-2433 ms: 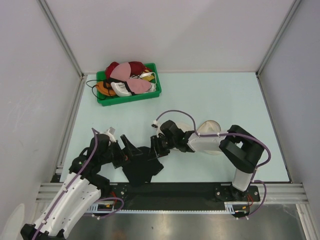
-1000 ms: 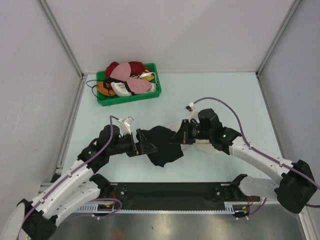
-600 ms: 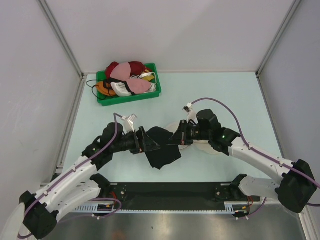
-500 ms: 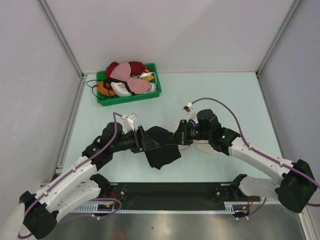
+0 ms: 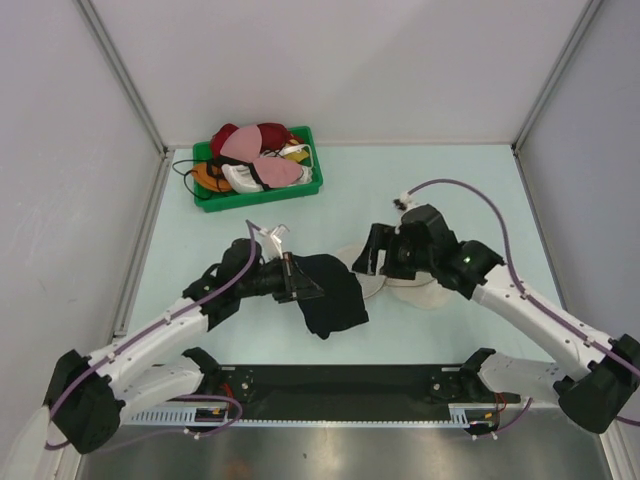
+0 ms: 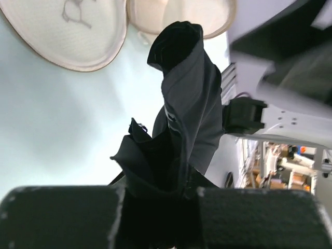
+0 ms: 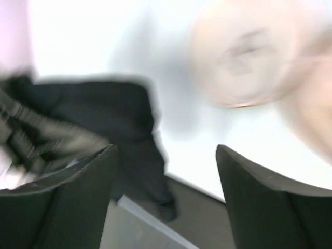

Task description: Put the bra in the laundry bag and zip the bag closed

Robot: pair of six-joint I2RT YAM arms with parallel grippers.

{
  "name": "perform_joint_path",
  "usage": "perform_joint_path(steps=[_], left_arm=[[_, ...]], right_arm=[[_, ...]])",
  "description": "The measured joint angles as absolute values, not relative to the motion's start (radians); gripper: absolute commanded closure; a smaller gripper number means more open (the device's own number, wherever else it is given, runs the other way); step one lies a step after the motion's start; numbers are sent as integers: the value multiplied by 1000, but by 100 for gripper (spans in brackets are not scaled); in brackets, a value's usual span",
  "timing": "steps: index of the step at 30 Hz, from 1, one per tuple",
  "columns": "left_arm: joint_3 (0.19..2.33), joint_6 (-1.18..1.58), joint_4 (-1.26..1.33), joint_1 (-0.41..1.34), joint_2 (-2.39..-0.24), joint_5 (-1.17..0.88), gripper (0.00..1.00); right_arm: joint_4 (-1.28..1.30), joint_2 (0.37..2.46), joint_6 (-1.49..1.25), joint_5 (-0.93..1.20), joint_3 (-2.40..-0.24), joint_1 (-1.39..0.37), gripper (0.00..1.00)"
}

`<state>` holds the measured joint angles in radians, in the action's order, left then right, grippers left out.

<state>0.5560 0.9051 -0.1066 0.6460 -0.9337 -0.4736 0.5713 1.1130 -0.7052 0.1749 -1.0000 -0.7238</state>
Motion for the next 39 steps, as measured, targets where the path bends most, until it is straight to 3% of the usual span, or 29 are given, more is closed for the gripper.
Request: perform_joint_path(steps=[4,6,8,13,16,23,28,35,39], left_arm=[[648,868,-94,680,-1103,-476,100],[719,842,-79,686,-1193,-487,100],[801,804,-64,687,-1286,-518,100],[949,695,-27,691,-1439,-628,100],[952,688,-26,696,-1431,-609,100],[765,934,68,756,-1168,-276,100],[735,1145,97,822,-1077,-93,100],[630,1388,91,910,-911,190,100],[629,1451,94,916,-905,235,100]], right_arm=[[767,1084,-681,-74,-1073,-613,20],[836,1069,-653,-129,-1073,-543,12],[871,1062,-614,-99,-1073,-495,0],[877,1024,-532,71,-1072,-466,0],[854,949,-530,165,-1060,-455,0],[654,682,-700,344,-845,-461,0],[463,601,-848,372,-710,-603,0],[167,706,-944,210,-644,-951,0],[27,828,-965,127,-640,-1027,0]])
